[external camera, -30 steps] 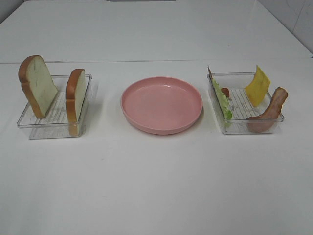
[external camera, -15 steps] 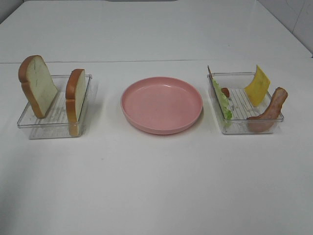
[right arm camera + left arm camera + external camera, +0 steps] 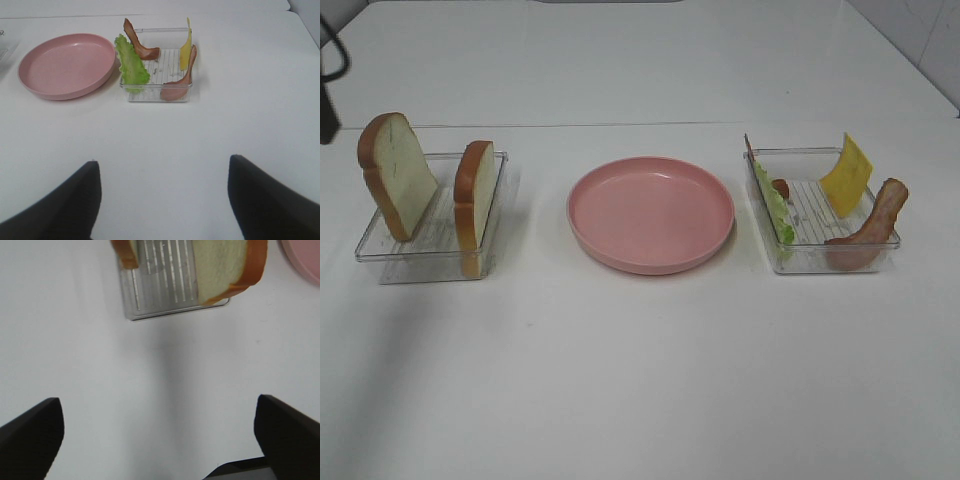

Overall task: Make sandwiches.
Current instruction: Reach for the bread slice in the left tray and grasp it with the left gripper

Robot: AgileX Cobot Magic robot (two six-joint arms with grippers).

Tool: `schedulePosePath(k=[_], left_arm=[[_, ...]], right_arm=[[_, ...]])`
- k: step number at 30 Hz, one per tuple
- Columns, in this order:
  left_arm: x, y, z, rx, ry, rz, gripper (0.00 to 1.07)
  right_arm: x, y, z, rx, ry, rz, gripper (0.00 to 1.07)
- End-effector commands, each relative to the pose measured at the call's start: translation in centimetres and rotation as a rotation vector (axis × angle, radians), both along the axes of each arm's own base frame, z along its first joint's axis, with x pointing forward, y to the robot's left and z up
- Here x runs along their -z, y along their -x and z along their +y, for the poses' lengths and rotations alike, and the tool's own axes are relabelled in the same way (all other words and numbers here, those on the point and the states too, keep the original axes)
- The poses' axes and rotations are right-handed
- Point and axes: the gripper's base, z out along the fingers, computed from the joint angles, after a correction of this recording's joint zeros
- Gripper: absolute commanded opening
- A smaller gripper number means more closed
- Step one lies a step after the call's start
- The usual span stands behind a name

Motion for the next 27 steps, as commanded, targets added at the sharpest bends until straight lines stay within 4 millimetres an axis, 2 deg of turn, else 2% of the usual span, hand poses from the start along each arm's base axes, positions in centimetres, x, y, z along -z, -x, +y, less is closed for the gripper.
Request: schedulePosePath(k=[1,2,3,4,5,6,7,9,11,12,14,20,22,27], left_arm=[[1.4,-1.3,-1.5,-0.004,-0.020,0.095,0.95],[2.3,-2.9,-2.5,-0.009,-0.016,0.115,0.95],[2.8,-3.6,-3.0,-0.008,-0.016,0.126,0.95],[2.8,-3.6,-3.0,-0.008,-0.016,0.126,0.95],[4.1,-4.9,-4.0,-0.002,-0.021,0.149,0.95],[4.1,-4.9,-4.0,-0.002,-0.021,0.149,0.95],[4.9,-6.1,-4.9,-0.004,-0.021,0.158,0.95],[5.4,-6.6,-5.3,0.001,-0.022,0.161,0.95],[6.5,-8.1,-6.6,0.017,-0.022,0.168,0.95],[6.5,-8.1,-6.6,0.017,-0.022,0.168,0.95],[8.1,-9.2,-7.7,0.030,-0.024,0.181,0.95],[10.0,-10.9,-8.3,0.023,-0.025,0.192,0.95],[11.7,-11.5,-8.5,0.022,-0.029,0.212,0.95],[12.5,-11.8,-8.6,0.043,-0.037,0.218,0.95]], right_arm=[[0.0,0.3,0.0,-0.005,0.012,-0.029,0.70],[0.0,0.3,0.0,-0.005,0.012,-0.029,0.70],[0.0,0.3,0.0,-0.005,0.012,-0.029,0.70],[0.0,0.3,0.0,-0.005,0.012,-0.029,0.70],[0.0,0.3,0.0,-0.005,0.012,-0.029,0.70],[0.0,0.3,0.0,-0.005,0.012,-0.029,0.70],[0.0,0.3,0.0,-0.005,0.012,-0.029,0.70],[0.0,0.3,0.0,-0.005,0.012,-0.029,0.70],[0.0,0.3,0.0,-0.005,0.012,-0.029,0.70],[0.0,0.3,0.0,-0.005,0.012,-0.029,0.70],[0.0,0.3,0.0,-0.005,0.012,-0.029,0.70],[0.0,0.3,0.0,-0.005,0.012,-0.029,0.70],[0.0,0.3,0.0,-0.005,0.012,-0.029,0.70],[0.0,0.3,0.0,-0.005,0.012,-0.029,0.70]])
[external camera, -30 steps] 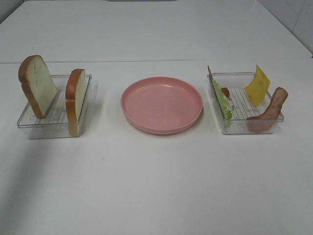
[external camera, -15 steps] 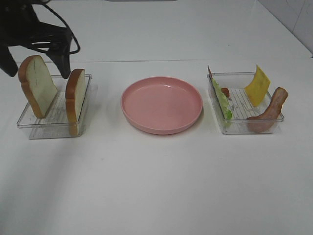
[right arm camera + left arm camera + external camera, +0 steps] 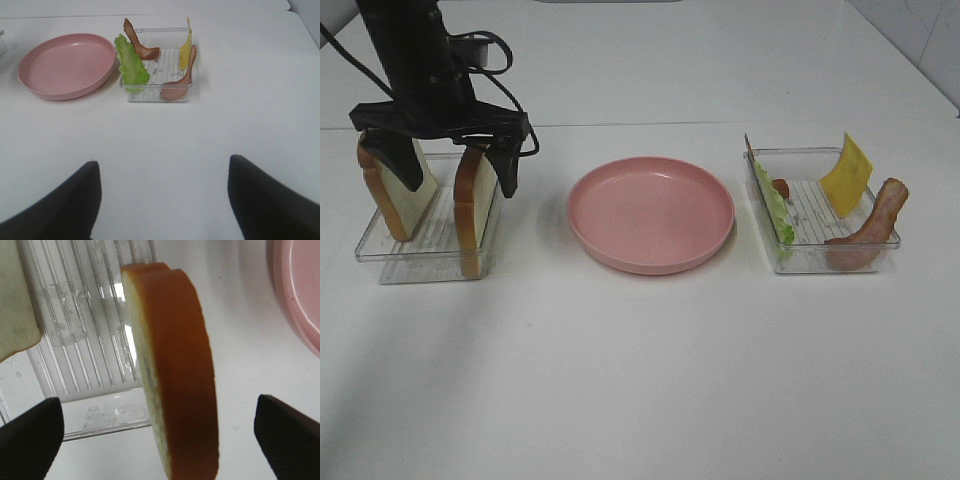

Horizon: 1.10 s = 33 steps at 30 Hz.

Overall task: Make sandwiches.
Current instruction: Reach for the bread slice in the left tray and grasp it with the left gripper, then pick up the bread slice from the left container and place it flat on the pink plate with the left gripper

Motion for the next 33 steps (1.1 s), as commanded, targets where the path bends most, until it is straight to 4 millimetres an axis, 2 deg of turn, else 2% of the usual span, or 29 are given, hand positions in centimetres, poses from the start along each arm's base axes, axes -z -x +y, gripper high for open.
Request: schedulePosePath(k=[1,2,3,4,5,6,7,8,9,20,24,25,26,27,28,30,31,32,33], left_arm=[[0.3,0.0,-0.2,0.013,-0.004,0.015,0.95],[0.4,-0.1,-0.1,0.025,-0.008,0.004,0.94],[0.4,-0.1,-0.1,0.070,-0.010,0.000,0.81],[0.4,-0.1,-0.1,0.070,-0.010,0.000,0.81],[0.4,-0.1,-0.1,0.088,-0.012,0.002,0.71],[0.4,-0.1,0.0,0.089,-0.024,0.001,0.37],[0.4,-0.1,0.0,0.089,-0.024,0.001,0.37],[0.4,-0.1,0.0,0.077,-0.032,-0.001,0.22],[0.4,-0.2,0.2,0.055,-0.052,-0.007,0.00],[0.4,-0.1,0.3,0.013,-0.052,0.010,0.01],[-0.1,0.4,0.4,0.016,-0.064,0.038,0.01],[-1.4,0.5,0.7,0.010,-0.059,0.013,0.01],[-1.4,0.5,0.7,0.010,-0.059,0.013,0.01],[-2.2,0.7,0.8,0.005,-0.058,-0.007,0.01],[-4.1,1.1,1.0,-0.001,-0.055,-0.056,0.01],[-4.8,1.2,1.1,-0.006,-0.053,-0.074,0.01],[-6.7,1.6,1.2,-0.009,-0.039,-0.120,0.01],[-6.7,1.6,1.2,-0.009,-0.039,-0.120,0.01],[-8.2,1.7,0.9,-0.016,0.009,-0.153,0.01]], right_arm=[[0.0,0.3,0.0,-0.005,0.012,-0.029,0.70],[0.0,0.3,0.0,-0.005,0.012,-0.029,0.70],[0.0,0.3,0.0,-0.005,0.012,-0.029,0.70],[0.0,0.3,0.0,-0.005,0.012,-0.029,0.70],[0.0,0.3,0.0,-0.005,0.012,-0.029,0.70],[0.0,0.3,0.0,-0.005,0.012,-0.029,0.70],[0.0,0.3,0.0,-0.005,0.012,-0.029,0.70],[0.0,0.3,0.0,-0.005,0.012,-0.029,0.70],[0.0,0.3,0.0,-0.005,0.012,-0.029,0.70],[0.0,0.3,0.0,-0.005,0.012,-0.029,0.70],[0.0,0.3,0.0,-0.005,0.012,-0.029,0.70],[0.0,0.3,0.0,-0.005,0.012,-0.029,0.70],[0.0,0.3,0.0,-0.005,0.012,-0.029,0.70],[0.0,0.3,0.0,-0.005,0.012,-0.029,0.70],[0.0,0.3,0.0,-0.005,0.012,-0.029,0.70],[0.0,0.3,0.0,-0.005,0.012,-0.029,0.70],[0.0,0.3,0.0,-0.005,0.012,-0.029,0.70],[0.0,0.3,0.0,-0.005,0.012,-0.029,0.70],[0.0,0.3,0.0,-0.005,0.012,-0.029,0.70]])
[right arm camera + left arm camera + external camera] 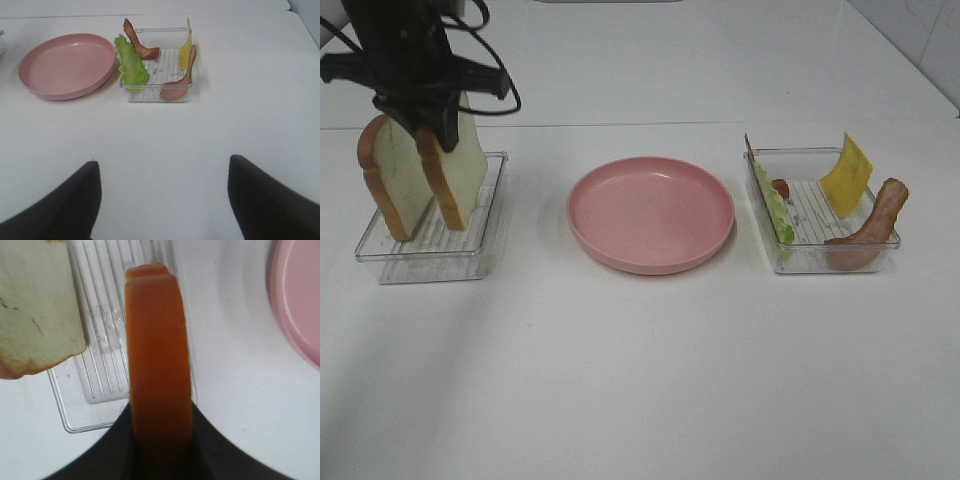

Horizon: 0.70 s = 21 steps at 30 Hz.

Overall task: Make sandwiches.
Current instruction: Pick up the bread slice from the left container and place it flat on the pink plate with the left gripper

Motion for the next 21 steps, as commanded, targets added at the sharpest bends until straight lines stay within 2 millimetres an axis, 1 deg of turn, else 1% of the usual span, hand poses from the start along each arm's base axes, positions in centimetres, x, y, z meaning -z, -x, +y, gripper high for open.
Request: schedulePosePath(k=[1,2,3,4,5,6,7,8,9,10,11,12,13,14,15,16,17,18,19,20,21], left_arm=[[-2.8,0.8,-0.3,-0.016,0.070,-0.008,0.01],[-2.8,0.8,-0.3,-0.016,0.070,-0.008,0.01],[-4.0,0.6,-1.2,0.005,0.181,-0.045,0.01],[-4.0,0.6,-1.2,0.005,0.181,-0.045,0.01],[-4.2,0.4,-1.7,0.019,0.231,-0.064,0.01],[-4.5,-0.1,-2.9,0.049,0.353,-0.100,0.01],[-4.5,-0.1,-2.9,0.049,0.353,-0.100,0.01],[-4.3,-0.3,-3.5,0.057,0.417,-0.101,0.01],[-3.2,-1.0,-4.6,0.059,0.523,-0.082,0.01],[-3.2,-1.0,-4.6,0.059,0.523,-0.082,0.01],[-1.7,-1.7,-5.6,0.060,0.601,-0.061,0.01],[-0.8,-2.1,-6.1,0.060,0.636,-0.049,0.01],[-0.8,-2.1,-6.1,0.060,0.636,-0.049,0.01],[1.1,-2.7,-7.1,0.060,0.684,-0.028,0.01],[1.1,-2.7,-7.1,0.060,0.684,-0.028,0.01],[2.0,-2.9,-7.6,0.060,0.700,-0.020,0.01],[3.9,-3.3,-8.6,0.062,0.719,-0.006,0.01],[3.9,-3.3,-8.6,0.062,0.719,-0.006,0.01],[5.0,-3.5,-9.1,0.059,0.720,0.004,0.01],[7.0,-3.6,-10.1,0.055,0.723,0.025,0.01],[7.0,-3.6,-10.1,0.055,0.723,0.025,0.01]], right_arm=[[0.0,0.3,0.0,-0.005,0.012,-0.029,0.70],[0.0,0.3,0.0,-0.005,0.012,-0.029,0.70],[0.0,0.3,0.0,-0.005,0.012,-0.029,0.70],[0.0,0.3,0.0,-0.005,0.012,-0.029,0.70],[0.0,0.3,0.0,-0.005,0.012,-0.029,0.70],[0.0,0.3,0.0,-0.005,0.012,-0.029,0.70],[0.0,0.3,0.0,-0.005,0.012,-0.029,0.70],[0.0,0.3,0.0,-0.005,0.012,-0.029,0.70],[0.0,0.3,0.0,-0.005,0.012,-0.029,0.70],[0.0,0.3,0.0,-0.005,0.012,-0.029,0.70],[0.0,0.3,0.0,-0.005,0.012,-0.029,0.70],[0.0,0.3,0.0,-0.005,0.012,-0.029,0.70],[0.0,0.3,0.0,-0.005,0.012,-0.029,0.70],[0.0,0.3,0.0,-0.005,0.012,-0.029,0.70],[0.0,0.3,0.0,-0.005,0.012,-0.029,0.70],[0.0,0.3,0.0,-0.005,0.012,-0.029,0.70],[0.0,0.3,0.0,-0.005,0.012,-0.029,0.70],[0.0,0.3,0.0,-0.005,0.012,-0.029,0.70],[0.0,0.3,0.0,-0.005,0.012,-0.029,0.70],[0.0,0.3,0.0,-0.005,0.012,-0.029,0.70],[0.0,0.3,0.0,-0.005,0.012,-0.029,0.70]])
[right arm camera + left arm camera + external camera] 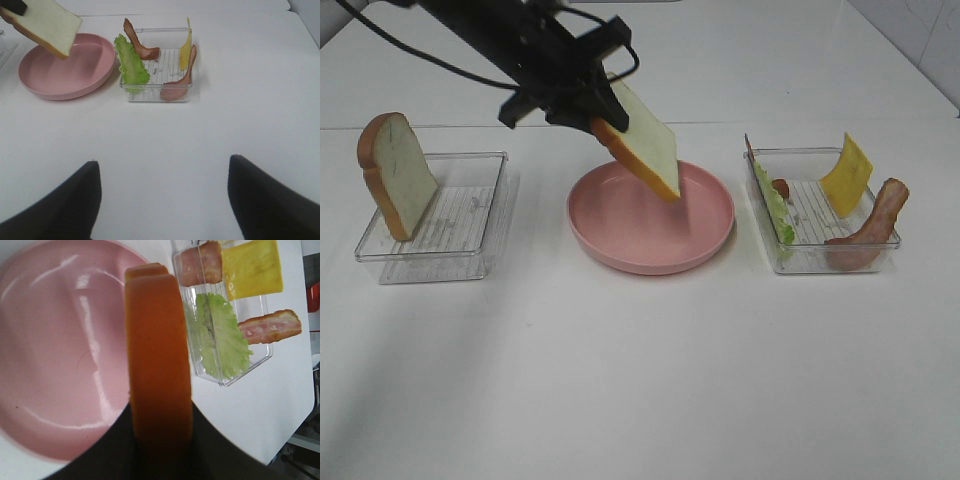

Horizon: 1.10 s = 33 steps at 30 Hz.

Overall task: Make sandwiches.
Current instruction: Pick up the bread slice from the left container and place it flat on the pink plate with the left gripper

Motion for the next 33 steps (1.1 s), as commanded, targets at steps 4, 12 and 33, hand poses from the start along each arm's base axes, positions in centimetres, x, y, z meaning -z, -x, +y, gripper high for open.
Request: schedulePosePath(k=[4,12,33], left_arm=[[5.6,-0.2,-3.6,0.016,0.045,0.026,0.01],[7.7,-0.2,-4.2,0.008,0.020,0.043,0.03],[1.1,0.8,-1.9,0.103,-0.230,-0.058,1.02]], right_arm=[[0.0,0.3,0.0,-0.005,0.012,-0.029,0.70],[0.0,0.3,0.0,-0.005,0.011,-0.029,0.70],[0.0,0.3,0.0,-0.005,0.011,-0.029,0.70]])
